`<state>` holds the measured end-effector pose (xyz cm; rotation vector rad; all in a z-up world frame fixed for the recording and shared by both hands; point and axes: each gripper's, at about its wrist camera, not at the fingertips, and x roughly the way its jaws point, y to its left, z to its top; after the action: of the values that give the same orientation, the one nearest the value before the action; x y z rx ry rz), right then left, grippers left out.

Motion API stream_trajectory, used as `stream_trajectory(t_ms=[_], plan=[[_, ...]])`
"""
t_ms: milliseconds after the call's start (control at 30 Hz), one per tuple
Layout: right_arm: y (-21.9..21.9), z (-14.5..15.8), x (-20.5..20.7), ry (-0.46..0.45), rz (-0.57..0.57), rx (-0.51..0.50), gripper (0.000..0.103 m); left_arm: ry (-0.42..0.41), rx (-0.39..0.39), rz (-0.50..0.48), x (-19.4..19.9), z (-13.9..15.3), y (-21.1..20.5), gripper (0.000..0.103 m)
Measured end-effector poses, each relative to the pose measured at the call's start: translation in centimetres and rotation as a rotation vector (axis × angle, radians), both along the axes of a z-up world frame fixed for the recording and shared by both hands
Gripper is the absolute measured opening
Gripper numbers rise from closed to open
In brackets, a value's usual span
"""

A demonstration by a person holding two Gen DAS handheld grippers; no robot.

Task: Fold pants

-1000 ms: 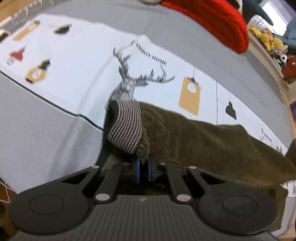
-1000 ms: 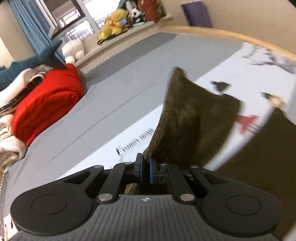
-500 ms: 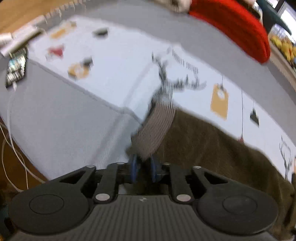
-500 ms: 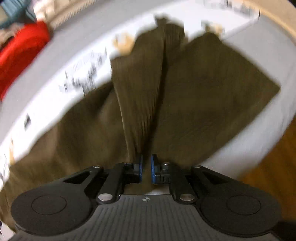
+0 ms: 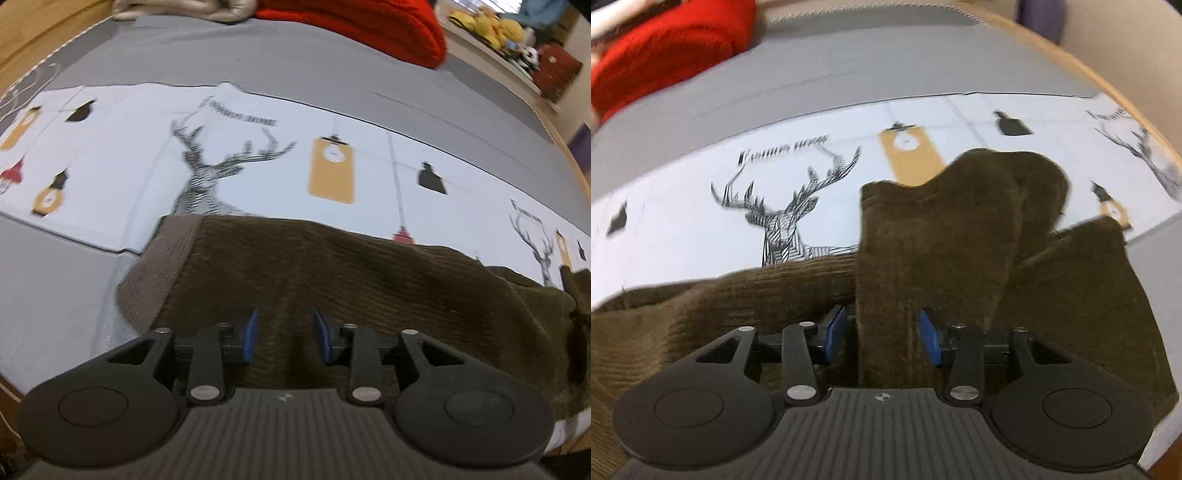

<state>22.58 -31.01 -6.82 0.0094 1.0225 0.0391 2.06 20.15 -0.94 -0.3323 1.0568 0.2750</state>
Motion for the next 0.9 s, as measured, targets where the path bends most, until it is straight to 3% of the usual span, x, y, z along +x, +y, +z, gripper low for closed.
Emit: stream_trajectory(t_ms=[133, 233, 267, 533, 600, 667, 733, 767, 833, 867, 900], plan=[[1.6, -1.4, 0.4, 0.001, 0.075, -0.132, 0.046, -0.002, -0.004, -0.032, 1.2, -0.1, -1.2, 0.04], [0.6, -0.5, -0.3, -0.042, 0.059, -0.116, 0.011, -0.004, -0.013, -0.046, 1.8, 0.1, -2.0, 0.04], [-0.2, 0.1, -0.6, -0.058, 0.043, -0.084, 0.01, -0.005, -0.016, -0.052, 2.1, 0.1, -2.3, 0.04], [-9.8, 4.5, -6.8, -0.142, -0.106, 0.088, 0.007, -0.032, -0.048, -0.126, 3.0, 0.8, -6.5, 0.04], [-13.0, 3.5, -9.2, -0.064, -0.13, 0.146, 0.007, -0.041, -0.058, -0.146, 3.2, 1.1, -7.6, 0.04], [-15.1, 1.3, -11.0, 0.08, -0.118, 0.198, 0.007, -0.048, -0.061, -0.166, 3.4, 1.2, -8.8, 0.04], [-16.4, -0.7, -12.4, 0.203, -0.118, 0.176, 0.007, -0.052, -0.067, -0.179, 3.6, 1.3, -9.7, 0.042], [-17.1, -1.0, -13.1, 0.212, -0.13, 0.137, 0.01, -0.054, -0.069, -0.185, 3.7, 1.3, -10.1, 0.043], [-18.7, -0.3, -13.8, 0.156, -0.183, 0.164, 0.012, -0.054, -0.064, -0.194, 4.0, 1.3, -10.9, 0.044], [-20.0, 0.4, -14.0, 0.105, -0.235, 0.238, 0.02, -0.052, -0.062, -0.194, 4.1, 1.2, -11.1, 0.044], [-21.0, 0.9, -14.2, 0.067, -0.275, 0.29, 0.037, -0.049, -0.062, -0.193, 4.2, 1.2, -11.3, 0.044]])
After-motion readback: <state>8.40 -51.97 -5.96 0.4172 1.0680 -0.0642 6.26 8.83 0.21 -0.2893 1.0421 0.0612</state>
